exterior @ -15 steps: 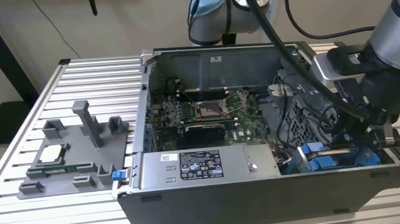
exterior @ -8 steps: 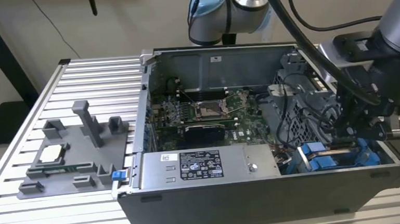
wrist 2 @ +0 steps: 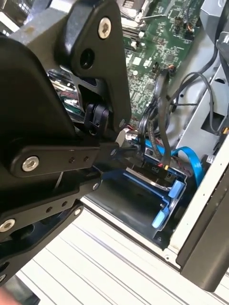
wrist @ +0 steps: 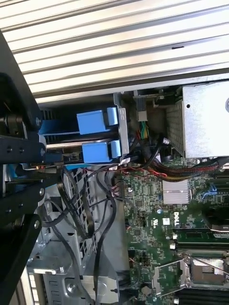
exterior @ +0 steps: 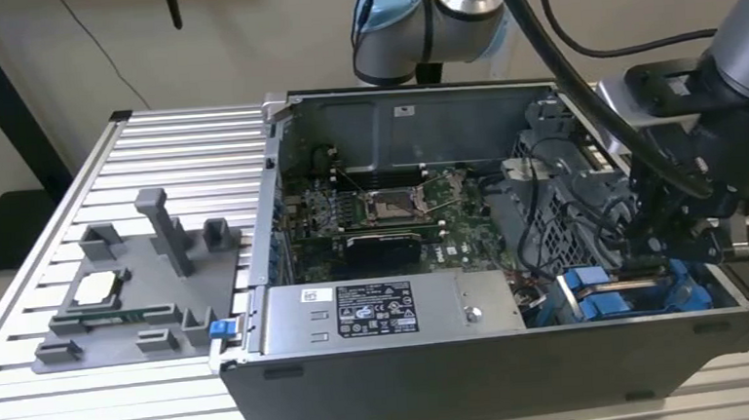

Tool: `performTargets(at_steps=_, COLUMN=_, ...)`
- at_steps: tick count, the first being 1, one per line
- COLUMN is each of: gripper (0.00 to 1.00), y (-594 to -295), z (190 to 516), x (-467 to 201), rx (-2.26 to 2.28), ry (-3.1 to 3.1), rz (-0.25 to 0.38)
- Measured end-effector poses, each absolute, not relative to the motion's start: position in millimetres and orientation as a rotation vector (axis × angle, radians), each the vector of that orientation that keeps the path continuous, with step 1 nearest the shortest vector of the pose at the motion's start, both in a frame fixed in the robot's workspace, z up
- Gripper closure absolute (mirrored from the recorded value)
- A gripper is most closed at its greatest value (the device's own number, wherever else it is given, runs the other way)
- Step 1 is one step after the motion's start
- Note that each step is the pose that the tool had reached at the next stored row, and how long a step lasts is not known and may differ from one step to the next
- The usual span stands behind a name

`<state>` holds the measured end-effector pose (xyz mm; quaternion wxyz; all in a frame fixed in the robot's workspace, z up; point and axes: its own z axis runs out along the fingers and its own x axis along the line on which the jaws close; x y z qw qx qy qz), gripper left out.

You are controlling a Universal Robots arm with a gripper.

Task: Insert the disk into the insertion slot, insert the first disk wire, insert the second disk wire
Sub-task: 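Insert the second disk wire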

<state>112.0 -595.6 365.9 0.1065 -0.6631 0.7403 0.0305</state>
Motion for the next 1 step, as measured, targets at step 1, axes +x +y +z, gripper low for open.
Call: performTargets(at_steps=1, gripper=0.0, y=-595.7, z=365.9, x=112.0, rx=-1.952, ry=2.179, rz=0.092)
